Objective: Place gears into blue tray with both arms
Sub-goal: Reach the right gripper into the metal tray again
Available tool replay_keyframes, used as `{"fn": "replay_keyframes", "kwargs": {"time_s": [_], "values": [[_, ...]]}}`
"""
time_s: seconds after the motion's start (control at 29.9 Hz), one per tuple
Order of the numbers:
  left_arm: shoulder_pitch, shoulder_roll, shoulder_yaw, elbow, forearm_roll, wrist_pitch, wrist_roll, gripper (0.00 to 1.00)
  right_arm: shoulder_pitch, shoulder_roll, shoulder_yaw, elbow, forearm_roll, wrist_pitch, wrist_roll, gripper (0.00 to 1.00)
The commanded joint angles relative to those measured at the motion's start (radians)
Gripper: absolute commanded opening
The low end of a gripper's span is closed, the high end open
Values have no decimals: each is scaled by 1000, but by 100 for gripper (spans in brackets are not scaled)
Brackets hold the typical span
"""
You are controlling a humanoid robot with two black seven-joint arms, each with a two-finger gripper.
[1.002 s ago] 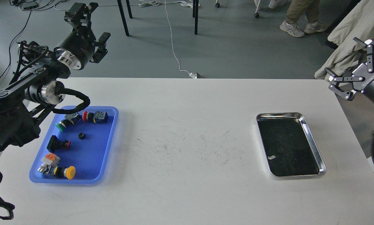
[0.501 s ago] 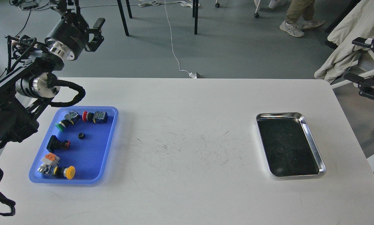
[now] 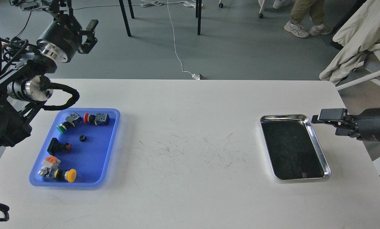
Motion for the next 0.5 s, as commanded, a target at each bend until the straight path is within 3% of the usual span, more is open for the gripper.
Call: {"fn": "replay_keyframes", "kwargs": {"time_s": [0.0,0.47], "values": [[0,0,5,0,1,1,-1,98,3,76,-43,-39,-34,0,-1,98],[12,21,9,1,4,1,2,98,173,367,-331,-197,-63,0,0,96]]}}
